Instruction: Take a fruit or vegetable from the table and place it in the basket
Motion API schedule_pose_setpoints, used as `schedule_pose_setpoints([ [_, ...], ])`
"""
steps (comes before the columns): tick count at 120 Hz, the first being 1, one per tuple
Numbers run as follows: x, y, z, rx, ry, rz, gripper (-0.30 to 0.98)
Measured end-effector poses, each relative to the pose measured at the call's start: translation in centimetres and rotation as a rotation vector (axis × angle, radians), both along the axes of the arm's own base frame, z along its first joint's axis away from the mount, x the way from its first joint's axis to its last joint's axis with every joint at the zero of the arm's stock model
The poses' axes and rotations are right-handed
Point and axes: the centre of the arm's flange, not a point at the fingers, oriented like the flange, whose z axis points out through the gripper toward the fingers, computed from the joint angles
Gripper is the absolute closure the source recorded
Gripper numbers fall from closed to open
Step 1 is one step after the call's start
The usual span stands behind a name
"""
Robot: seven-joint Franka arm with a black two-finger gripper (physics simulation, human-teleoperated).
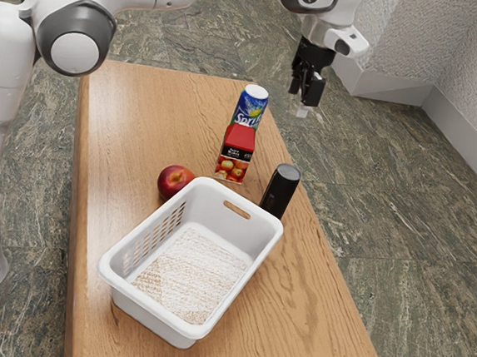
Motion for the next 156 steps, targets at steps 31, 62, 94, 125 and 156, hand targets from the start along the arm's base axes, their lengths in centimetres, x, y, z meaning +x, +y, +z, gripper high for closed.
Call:
schedule_pose_setpoints([
  [31, 0.1, 0.0, -0.1, 0.001, -0.004, -0.011, 0.00],
  [62, 0.1, 1.2, 0.2, -0.014, -0.013, -0.071, 0.00],
  [94, -2.5, -0.4, -3.2, 0.054, 0.081, -0.338, 0.00],
  [125, -8.3, 0.8, -6.7, 0.048, 0.088, -0.522, 0.00],
  [156, -10.0, -2.4, -9.2, 0.071, 0.042, -0.710, 0.00],
])
